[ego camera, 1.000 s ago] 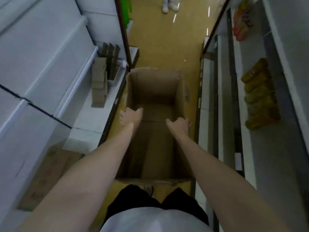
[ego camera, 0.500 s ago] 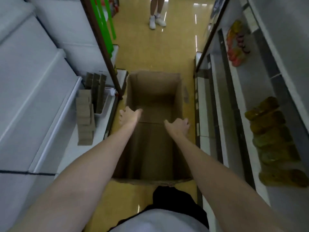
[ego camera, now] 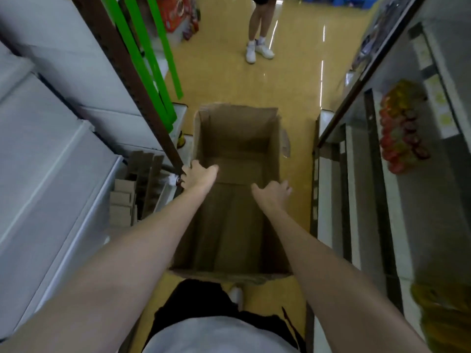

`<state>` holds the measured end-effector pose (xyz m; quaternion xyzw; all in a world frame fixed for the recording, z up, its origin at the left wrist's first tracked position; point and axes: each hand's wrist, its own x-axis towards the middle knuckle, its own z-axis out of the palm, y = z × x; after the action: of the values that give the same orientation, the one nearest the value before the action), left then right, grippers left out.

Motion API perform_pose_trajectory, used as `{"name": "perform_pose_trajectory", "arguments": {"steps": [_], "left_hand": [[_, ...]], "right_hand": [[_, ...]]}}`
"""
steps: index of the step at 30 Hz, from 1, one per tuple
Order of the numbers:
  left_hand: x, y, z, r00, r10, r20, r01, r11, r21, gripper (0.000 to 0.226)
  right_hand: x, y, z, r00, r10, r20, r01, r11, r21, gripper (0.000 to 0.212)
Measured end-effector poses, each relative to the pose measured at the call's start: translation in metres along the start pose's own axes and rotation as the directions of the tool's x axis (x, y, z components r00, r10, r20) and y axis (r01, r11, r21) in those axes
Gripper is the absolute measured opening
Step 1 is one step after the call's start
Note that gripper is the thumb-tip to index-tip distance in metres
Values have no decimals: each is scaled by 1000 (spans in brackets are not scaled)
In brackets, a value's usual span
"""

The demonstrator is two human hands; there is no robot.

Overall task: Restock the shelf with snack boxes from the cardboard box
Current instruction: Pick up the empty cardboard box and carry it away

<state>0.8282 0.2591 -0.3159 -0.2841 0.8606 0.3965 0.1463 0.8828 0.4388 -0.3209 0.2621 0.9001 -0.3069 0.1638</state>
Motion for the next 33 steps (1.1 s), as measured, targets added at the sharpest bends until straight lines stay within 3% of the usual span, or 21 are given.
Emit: {"name": "perform_pose_trajectory", "arguments": {"steps": [8, 16, 21, 29, 33], "left_hand": [[154, 111, 15, 999, 24, 25, -23, 999, -43, 78], [324, 233, 22, 997, -6, 78, 13, 996, -92, 78], [407, 306, 27, 996, 43, 77, -36, 995, -96, 76], [557, 404, 51, 999, 39, -36, -44, 990, -133, 79], [615, 466, 50, 984, -46, -171, 36, 998, -56, 79]], "right_hand": [[157, -97, -27, 996, -10, -87, 7, 999, -32, 59], [320, -208, -65, 997, 34, -63, -35, 999, -12, 53], [412, -260, -90, 995, 32, -92, -31, 999, 11, 67], [585, -348, -120, 995, -50, -83, 57, 995, 83, 87], [680, -401, -138, 992, -124, -10, 125, 990, 62, 97]]}}
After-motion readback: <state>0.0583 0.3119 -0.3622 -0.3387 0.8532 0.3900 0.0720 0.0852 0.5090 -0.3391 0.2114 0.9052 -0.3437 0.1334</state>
